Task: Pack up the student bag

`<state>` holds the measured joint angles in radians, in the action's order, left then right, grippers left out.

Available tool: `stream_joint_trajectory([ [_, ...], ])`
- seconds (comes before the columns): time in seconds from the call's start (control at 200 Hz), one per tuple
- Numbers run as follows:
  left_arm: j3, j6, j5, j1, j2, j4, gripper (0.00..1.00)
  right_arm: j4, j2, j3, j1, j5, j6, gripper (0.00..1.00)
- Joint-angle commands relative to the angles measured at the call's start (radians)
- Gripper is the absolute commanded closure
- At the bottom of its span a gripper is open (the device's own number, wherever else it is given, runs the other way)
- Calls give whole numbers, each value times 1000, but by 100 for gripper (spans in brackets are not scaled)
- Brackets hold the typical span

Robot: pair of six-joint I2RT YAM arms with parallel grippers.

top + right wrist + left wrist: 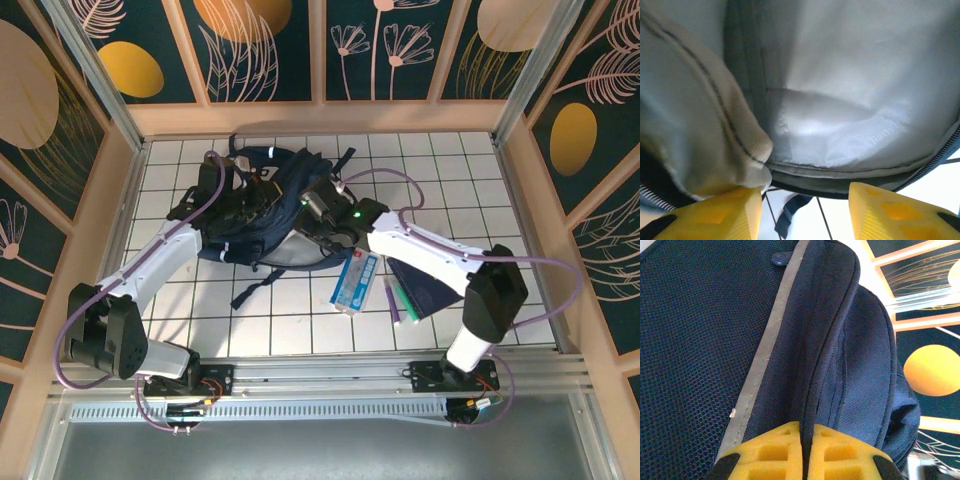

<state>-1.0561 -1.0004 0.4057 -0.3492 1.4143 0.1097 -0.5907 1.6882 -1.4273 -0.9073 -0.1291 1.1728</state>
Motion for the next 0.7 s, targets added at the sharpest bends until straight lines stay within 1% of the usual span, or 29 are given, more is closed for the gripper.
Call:
stream_joint_trajectory([
  [0.0,-5,-62,-38,-2,-10,-58,100,-55,43,-82,-4,-68,65,50],
  [0.085,6,-69,-52,-3,-15,-58,100,-74,53,-116,-8,-67,73,50],
  [0.245,22,-81,-59,-2,-19,-65,100,-96,53,-142,-36,-137,79,48],
  [0.495,31,-89,-58,-2,-17,-68,100,-71,120,-195,-65,-140,41,47],
  [0.696,23,-88,-53,-2,-14,-61,100,-48,164,-194,-71,-160,27,48],
])
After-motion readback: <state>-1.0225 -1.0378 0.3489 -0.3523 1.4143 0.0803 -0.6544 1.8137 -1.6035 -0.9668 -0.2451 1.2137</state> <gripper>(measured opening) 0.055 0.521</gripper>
